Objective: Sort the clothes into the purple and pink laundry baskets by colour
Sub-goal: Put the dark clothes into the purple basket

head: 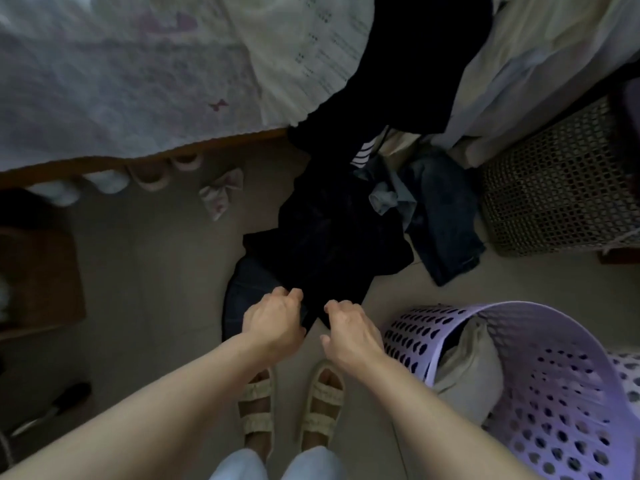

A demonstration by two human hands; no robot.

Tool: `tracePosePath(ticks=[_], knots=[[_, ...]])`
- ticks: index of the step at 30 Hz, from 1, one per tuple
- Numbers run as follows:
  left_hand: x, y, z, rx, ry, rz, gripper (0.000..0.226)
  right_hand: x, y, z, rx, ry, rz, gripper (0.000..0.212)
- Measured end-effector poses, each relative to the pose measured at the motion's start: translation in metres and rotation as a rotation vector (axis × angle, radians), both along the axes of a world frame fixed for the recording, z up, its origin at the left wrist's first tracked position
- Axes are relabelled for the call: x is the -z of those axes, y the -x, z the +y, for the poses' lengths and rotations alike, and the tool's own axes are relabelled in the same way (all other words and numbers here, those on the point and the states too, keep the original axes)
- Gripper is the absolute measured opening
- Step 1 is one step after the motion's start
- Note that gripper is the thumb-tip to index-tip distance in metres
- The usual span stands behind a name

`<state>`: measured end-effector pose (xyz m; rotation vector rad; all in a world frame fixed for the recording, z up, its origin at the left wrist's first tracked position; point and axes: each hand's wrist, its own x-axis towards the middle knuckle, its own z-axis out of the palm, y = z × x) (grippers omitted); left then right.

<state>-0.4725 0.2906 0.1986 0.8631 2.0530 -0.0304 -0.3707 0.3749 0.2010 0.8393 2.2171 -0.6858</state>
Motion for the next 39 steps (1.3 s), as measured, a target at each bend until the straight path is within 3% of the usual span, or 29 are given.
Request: tracePosePath(ticks=[11,15,21,26,28,34,36,39], knots=[[0.178,0.015,0.027,-0.018,0.003,-0.036,0.063,0.166,0.022,0.035,-0.062,-0.032,-0.007,0.050],[0.234,0.025,0.044,-0.024,-0.010,0.059,0.071,0.218,0.031,0.044,-0.104,-0.076,0.049,0.054],[0.290,0.052,0.067,-0.051,-0.019,0.170,0.093,0.273,0.043,0.058,0.029,-0.076,0.072,0.091],[0.315,0.069,0.084,-0.036,-0.075,0.365,0.107,0.304,0.057,0.070,0.067,-0.088,0.069,0.103],[0.319,0.070,0.089,-0.014,-0.064,0.354,0.094,0.309,0.059,0.070,0.052,-0.099,0.075,0.105],[0.287,0.046,0.087,-0.033,-0.128,0.194,0.006,0.286,0.052,0.061,0.093,-0.058,0.096,0.114],[0.262,0.037,0.088,-0.057,-0.132,0.160,0.024,0.266,0.051,0.059,0.096,-0.064,0.112,0.115],[0.221,0.030,0.088,-0.057,-0.141,0.130,0.032,0.228,0.053,0.059,0.094,-0.059,0.103,0.104]])
